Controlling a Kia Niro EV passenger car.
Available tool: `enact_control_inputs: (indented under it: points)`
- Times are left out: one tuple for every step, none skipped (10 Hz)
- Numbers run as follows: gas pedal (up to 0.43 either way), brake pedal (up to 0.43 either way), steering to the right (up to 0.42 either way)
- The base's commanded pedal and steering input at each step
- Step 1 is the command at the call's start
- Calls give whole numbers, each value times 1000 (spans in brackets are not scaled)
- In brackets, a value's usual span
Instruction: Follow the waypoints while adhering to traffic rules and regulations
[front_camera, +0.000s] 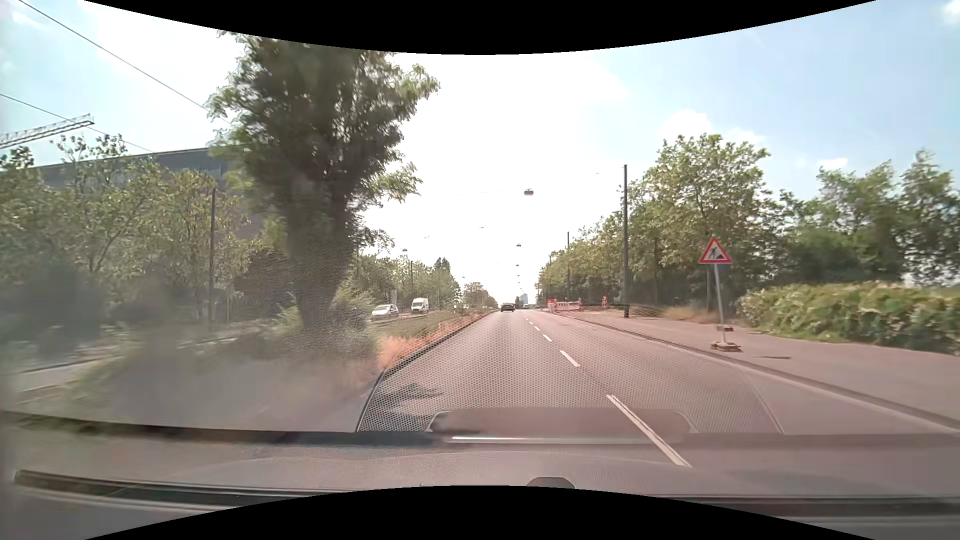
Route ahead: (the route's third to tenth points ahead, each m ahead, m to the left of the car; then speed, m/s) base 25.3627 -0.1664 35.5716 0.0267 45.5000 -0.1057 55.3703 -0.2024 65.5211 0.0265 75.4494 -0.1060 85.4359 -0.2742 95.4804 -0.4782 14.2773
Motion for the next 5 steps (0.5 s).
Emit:
enact_control_inputs:
  points:
    - [150, 0, -9]
    - [150, 0, -9]
    - [150, 0, -9]
    - [150, 0, -9]
    - [150, 0, -9]
